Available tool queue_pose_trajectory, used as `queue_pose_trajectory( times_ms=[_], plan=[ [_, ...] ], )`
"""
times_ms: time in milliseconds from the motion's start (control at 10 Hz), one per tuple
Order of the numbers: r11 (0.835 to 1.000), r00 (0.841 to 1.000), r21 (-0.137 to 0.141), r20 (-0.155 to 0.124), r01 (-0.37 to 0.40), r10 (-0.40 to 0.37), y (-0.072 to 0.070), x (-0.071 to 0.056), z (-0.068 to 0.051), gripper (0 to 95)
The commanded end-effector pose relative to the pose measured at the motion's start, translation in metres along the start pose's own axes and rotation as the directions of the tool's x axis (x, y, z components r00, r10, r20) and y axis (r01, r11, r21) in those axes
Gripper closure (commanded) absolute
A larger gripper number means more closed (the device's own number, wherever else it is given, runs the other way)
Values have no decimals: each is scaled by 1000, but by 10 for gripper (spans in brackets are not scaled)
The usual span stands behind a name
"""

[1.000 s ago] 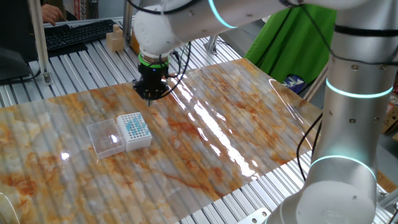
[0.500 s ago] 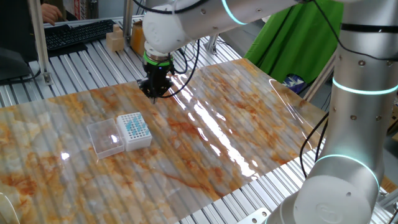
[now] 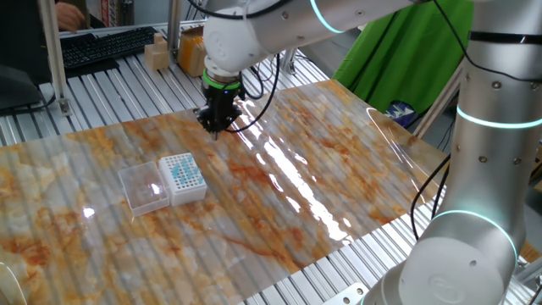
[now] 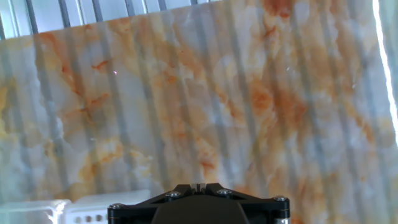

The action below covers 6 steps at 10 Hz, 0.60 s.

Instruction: Insert a medium pipette tip into the holder for medium pipette tips

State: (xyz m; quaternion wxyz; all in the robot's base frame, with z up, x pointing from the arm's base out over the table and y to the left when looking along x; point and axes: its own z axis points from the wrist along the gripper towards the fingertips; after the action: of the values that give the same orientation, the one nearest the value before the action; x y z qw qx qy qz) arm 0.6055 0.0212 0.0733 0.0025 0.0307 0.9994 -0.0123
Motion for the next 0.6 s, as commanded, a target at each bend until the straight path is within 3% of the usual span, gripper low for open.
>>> queue_pose_trajectory(
  times_ms=[100, 400, 600],
  plan=[
    [999, 999, -15, 0, 37, -37, -4, -1, 1, 950],
    [999, 999, -10, -3, 52, -52, -7, -2, 2, 950],
    [995, 995, -5, -12, 104, -104, -7, -2, 2, 950]
  ],
)
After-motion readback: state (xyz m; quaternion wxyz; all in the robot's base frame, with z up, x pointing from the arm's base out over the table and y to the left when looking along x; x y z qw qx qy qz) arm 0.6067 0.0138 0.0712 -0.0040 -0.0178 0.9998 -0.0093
